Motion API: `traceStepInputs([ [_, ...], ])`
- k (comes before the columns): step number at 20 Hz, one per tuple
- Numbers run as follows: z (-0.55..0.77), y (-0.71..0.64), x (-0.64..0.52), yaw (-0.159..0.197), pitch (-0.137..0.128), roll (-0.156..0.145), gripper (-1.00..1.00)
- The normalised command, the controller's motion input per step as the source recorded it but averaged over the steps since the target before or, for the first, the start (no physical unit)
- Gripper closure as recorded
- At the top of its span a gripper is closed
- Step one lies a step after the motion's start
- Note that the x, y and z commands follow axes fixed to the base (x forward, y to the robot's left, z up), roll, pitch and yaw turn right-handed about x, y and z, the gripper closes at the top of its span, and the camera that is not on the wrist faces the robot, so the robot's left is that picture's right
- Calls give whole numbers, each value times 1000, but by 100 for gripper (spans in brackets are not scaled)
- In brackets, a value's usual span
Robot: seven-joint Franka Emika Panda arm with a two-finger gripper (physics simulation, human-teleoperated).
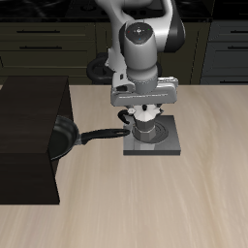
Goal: Place the moka pot on the stove and turn on the stove
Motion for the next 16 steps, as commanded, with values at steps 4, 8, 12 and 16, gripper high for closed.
traceStepInputs([
  [4, 5, 31, -148, 1, 0, 13, 100],
  [8, 49, -40, -152, 15, -6, 0, 100],
  [12, 63, -112, -99, 8, -13, -16, 100],
  [16, -70, -124, -15, 6, 12, -21, 100],
])
